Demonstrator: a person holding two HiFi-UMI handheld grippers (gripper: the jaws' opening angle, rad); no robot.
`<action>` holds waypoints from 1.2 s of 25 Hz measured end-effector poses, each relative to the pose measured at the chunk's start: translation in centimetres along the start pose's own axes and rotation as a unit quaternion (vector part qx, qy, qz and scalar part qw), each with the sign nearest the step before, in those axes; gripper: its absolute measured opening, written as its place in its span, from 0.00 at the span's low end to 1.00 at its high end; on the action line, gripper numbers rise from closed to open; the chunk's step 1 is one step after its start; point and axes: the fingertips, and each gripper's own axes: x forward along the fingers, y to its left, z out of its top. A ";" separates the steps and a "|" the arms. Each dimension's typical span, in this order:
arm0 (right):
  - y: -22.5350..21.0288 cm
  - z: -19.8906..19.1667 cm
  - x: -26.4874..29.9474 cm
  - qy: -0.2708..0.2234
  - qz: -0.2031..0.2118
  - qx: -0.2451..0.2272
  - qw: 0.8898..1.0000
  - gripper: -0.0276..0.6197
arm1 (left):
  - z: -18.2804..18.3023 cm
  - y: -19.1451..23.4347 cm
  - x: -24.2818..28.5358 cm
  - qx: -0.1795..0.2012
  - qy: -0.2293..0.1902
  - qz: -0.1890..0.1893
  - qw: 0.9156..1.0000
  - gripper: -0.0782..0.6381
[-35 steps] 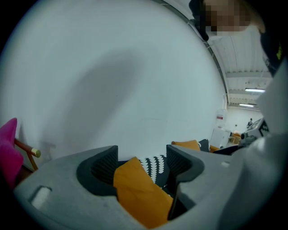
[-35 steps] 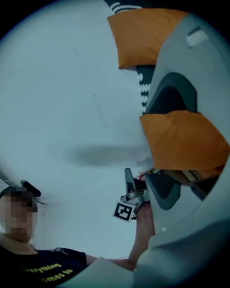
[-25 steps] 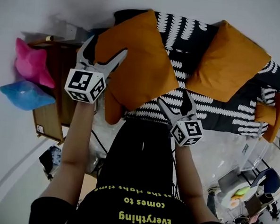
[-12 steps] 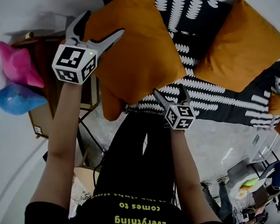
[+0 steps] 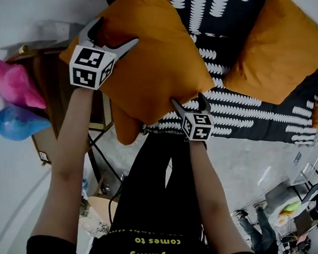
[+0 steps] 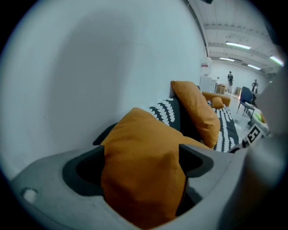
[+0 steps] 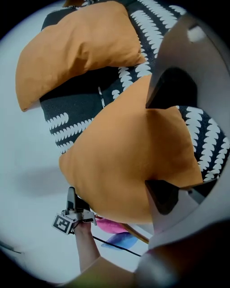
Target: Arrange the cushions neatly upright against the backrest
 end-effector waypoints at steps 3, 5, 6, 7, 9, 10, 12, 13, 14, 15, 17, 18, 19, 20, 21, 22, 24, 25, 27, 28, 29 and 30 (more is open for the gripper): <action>0.1 0.1 0.7 0.005 0.000 -0.009 1.000 0.77 | -0.8 0.1 0.8 0.022 0.014 0.022 0.999 0.84; 0.0 0.1 1.1 0.009 0.000 -0.007 1.000 0.74 | -1.3 0.3 1.3 0.039 0.026 0.033 0.998 0.84; -0.1 0.2 1.2 0.011 0.001 -0.004 1.000 0.71 | -1.4 0.4 1.5 0.043 0.030 0.036 0.998 0.83; -0.2 0.2 1.2 0.012 0.001 -0.003 1.000 0.68 | -1.5 0.5 1.6 0.044 0.032 0.037 0.998 0.81; -0.5 0.4 1.2 0.011 -0.003 -0.002 1.000 0.59 | -1.6 0.6 1.7 0.046 0.038 0.038 0.998 0.77; -0.7 0.4 1.2 0.009 -0.006 -0.002 1.000 0.52 | -1.6 0.6 1.6 0.047 0.040 0.039 0.997 0.74; -1.0 0.7 1.1 0.003 -0.012 -0.004 1.000 0.43 | -1.5 0.7 1.4 0.049 0.043 0.043 0.997 0.64; -1.1 0.8 1.0 0.000 -0.014 -0.005 1.000 0.38 | -1.4 0.8 1.1 0.050 0.043 0.047 0.997 0.58; -1.1 1.0 1.0 -0.004 -0.016 -0.005 1.000 0.33 | -1.4 0.9 0.9 0.051 0.042 0.052 0.996 0.52; -1.2 1.1 0.9 -0.007 -0.018 -0.003 1.000 0.28 | -1.3 1.0 0.6 0.052 0.040 0.057 0.996 0.46; -1.3 1.4 0.8 -0.012 -0.020 0.005 1.000 0.18 | -1.2 1.0 0.1 0.053 0.037 0.065 0.996 0.36; -1.4 1.5 0.7 -0.014 -0.019 0.007 1.000 0.15 | -1.2 1.0 -0.1 0.053 0.035 0.066 0.996 0.31; -1.4 1.6 0.6 -0.015 -0.018 0.008 1.000 0.12 | -1.0 1.0 -0.2 0.054 0.032 0.068 0.996 0.28; -1.4 1.8 0.4 -0.018 -0.017 0.006 1.000 0.10 | -0.9 0.9 -0.4 0.054 0.027 0.070 0.996 0.26; -1.3 1.9 0.2 -0.023 -0.018 0.003 1.000 0.09 | -0.7 0.8 -0.6 0.055 0.020 0.073 0.996 0.25; -1.3 2.0 0.0 -0.028 -0.019 0.001 0.999 0.08 | -0.6 0.7 -0.8 0.056 0.013 0.077 0.995 0.24; -1.2 2.5 -0.7 -0.044 -0.022 0.001 0.999 0.08 | -0.3 0.6 -1.4 0.051 -0.002 0.085 0.995 0.20; -1.2 2.9 -1.1 -0.053 -0.022 0.003 0.998 0.07 | -0.1 0.6 -1.8 0.044 -0.009 0.087 0.995 0.18; -1.4 4.1 -2.2 -0.075 -0.024 0.008 0.997 0.07 | 0.3 0.6 -2.7 0.018 -0.023 0.090 0.995 0.16; -1.5 4.9 -2.9 -0.085 -0.025 0.008 0.996 0.07 | 0.4 0.7 -3.2 0.001 -0.029 0.091 0.995 0.15; -1.7 5.8 -3.6 -0.095 -0.027 0.005 0.995 0.07 | 0.5 0.8 -3.8 -0.017 -0.035 0.092 0.995 0.15; -1.9 6.7 -4.4 -0.104 -0.028 -0.001 0.994 0.07 | 0.4 0.9 -4.4 -0.035 -0.040 0.092 0.994 0.14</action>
